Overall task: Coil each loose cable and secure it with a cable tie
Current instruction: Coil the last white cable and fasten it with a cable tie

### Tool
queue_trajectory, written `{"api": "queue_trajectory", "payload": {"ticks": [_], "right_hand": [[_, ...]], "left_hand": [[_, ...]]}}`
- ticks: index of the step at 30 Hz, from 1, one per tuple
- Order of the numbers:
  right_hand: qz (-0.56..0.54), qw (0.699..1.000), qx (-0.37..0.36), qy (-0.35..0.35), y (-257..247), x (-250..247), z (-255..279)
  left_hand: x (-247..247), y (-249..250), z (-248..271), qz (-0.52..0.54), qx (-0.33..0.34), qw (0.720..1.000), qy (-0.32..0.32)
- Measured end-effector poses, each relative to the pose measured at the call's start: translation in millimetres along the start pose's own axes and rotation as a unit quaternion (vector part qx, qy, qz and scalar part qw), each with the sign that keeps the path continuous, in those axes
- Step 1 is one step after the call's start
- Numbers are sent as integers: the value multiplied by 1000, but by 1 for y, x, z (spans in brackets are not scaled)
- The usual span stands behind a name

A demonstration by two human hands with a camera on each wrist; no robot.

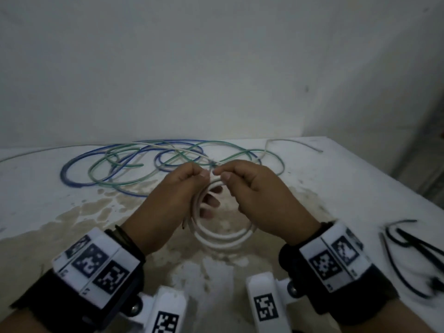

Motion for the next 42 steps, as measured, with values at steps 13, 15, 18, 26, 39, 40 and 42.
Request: {"api": "queue_trajectory", "payload": {"ticks": [13,15,18,26,39,40,42], "right_hand": [[30,981,186,44,52,-71,49],[70,979,187,34,55,-81,56],[185,960,190,88,59,-111,70],[415,802,428,49,106,-180,106],[525,705,473,-52,116,-165,102],[520,708,476,-47,114,-165,103],[499,725,474,-33,112,-168,103]], "left_hand": [[109,-38,7,104,-69,992,8],[114,-43,12,109,-80,991,11],[112,-45,15,131,-91,987,23],[97,-50,14,139,-92,986,19],[86,-55,9,189,-95,976,51],[86,-56,8,191,-94,976,54],[85,-56,8,191,-93,975,57]]}}
Point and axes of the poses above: each hand's wrist, its own z-axis away from the middle knuckle, its own x-axis out of the palm, y = z × x, the point moved 2 cm from there along -z, towards the middle knuckle, and after that the axes turned 15 degrees about x, right-handed, at the moved point
